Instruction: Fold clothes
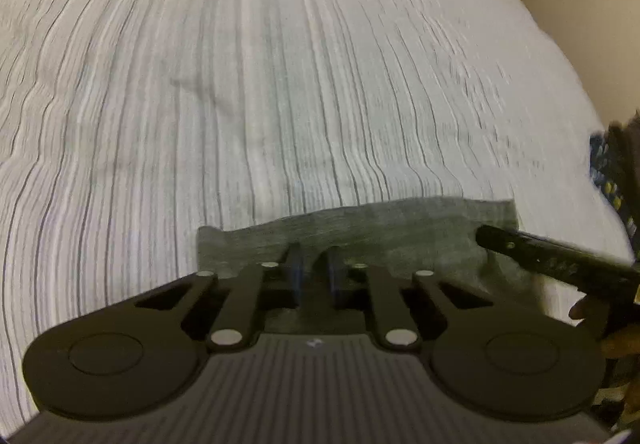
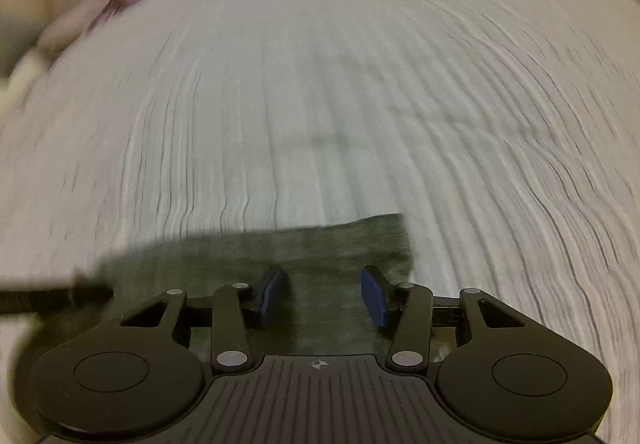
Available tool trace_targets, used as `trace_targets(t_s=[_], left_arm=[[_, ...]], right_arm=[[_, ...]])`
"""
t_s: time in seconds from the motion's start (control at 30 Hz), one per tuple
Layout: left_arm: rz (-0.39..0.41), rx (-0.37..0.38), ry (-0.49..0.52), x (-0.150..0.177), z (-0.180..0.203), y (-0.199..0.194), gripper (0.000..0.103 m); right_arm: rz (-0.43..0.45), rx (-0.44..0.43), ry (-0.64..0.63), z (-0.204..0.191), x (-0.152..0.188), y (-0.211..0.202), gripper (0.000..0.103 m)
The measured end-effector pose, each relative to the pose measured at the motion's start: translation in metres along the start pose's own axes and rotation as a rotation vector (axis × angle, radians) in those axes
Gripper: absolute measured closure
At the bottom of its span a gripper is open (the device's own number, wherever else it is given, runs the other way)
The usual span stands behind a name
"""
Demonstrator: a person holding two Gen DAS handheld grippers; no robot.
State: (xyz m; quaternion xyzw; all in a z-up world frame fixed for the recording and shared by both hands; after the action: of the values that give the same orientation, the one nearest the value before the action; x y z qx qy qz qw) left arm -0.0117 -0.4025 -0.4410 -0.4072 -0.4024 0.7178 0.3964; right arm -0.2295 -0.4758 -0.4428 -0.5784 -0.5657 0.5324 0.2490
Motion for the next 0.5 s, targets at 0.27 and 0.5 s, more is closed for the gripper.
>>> trace_targets(t_s=[0.27, 0.5], left_arm=[[-0.007, 0.111, -0.260, 0.031, -0.076, -0.040, 0.051], [-0.082, 0.440, -0.532, 0.068, -0.100, -0.012, 0.048]], right_arm=[[-0.042, -0.302, 0.324, 0.068, 0.035, -0.049, 0.023], [-0.158, -0.502, 0.427, 0.071, 0.063, -0.036, 0.023]])
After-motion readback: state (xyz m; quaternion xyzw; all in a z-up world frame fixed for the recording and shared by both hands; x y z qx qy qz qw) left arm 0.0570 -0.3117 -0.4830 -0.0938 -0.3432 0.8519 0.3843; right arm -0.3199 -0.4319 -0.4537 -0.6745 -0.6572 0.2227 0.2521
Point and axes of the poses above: each gripper's, at about its wrist camera, not at the fingertips, and y roughly the way its jaws point, z to its right, x to its underside, the point moved 6 cm from there along y, roughly the way its jaws point, and after that the axes turned 11 degrees about -z, right-handed, at the moved point
